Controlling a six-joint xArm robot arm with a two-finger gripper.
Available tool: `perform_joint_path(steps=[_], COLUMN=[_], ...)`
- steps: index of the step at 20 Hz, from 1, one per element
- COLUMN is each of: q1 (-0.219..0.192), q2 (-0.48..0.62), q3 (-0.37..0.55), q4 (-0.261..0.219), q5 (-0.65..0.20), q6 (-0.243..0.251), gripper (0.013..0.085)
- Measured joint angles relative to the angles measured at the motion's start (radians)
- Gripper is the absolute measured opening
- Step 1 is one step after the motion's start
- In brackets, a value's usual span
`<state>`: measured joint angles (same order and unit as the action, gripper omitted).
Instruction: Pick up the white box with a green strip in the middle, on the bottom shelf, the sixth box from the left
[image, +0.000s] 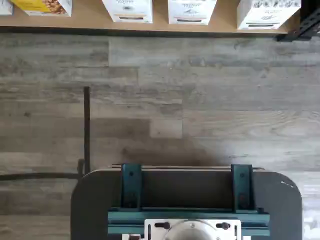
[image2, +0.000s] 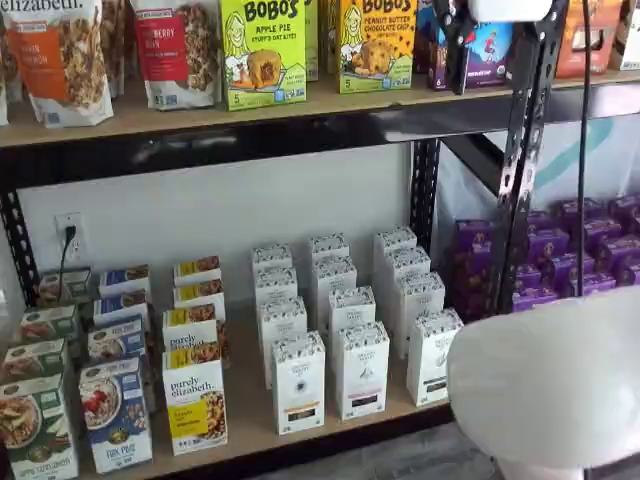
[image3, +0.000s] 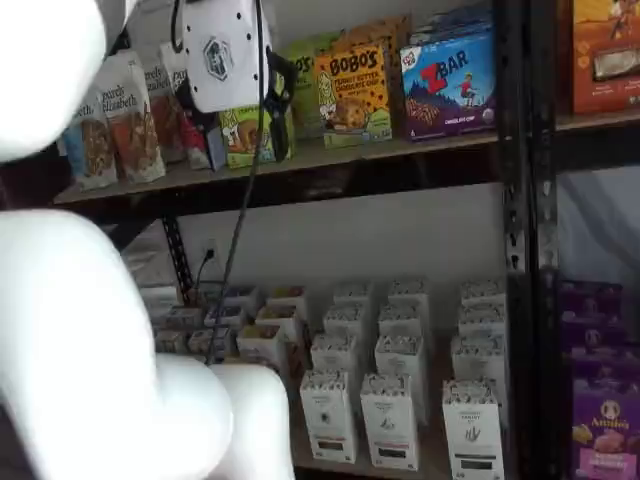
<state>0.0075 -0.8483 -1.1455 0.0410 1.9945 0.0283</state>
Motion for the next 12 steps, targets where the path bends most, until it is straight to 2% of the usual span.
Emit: perform_joint_path(steps=[1, 2, 3, 4, 7, 9, 12], q1=[-0.019, -0.074, -0.097, -0.103, -0.09, -0.053, -0.038], q2=[0.003, 0.01, 0.012, 0.013, 0.01, 0.005, -0.013], q3=[-0.002, -0.007, -0.008, -0.008, 0.001, 0.019, 0.064], q4=[0.022, 0.078, 0.107, 0.117, 0.109, 0.068, 0.032], q5=[0.007, 0.022, 0.028, 0.029, 0.018, -0.004, -0.052], q6=[-0.009, -0.033, -0.045, -0.049, -0.043, -0.028, -0.028], gripper=[0.085, 0.085, 0.085, 0.085, 0.085, 0.085, 0.085])
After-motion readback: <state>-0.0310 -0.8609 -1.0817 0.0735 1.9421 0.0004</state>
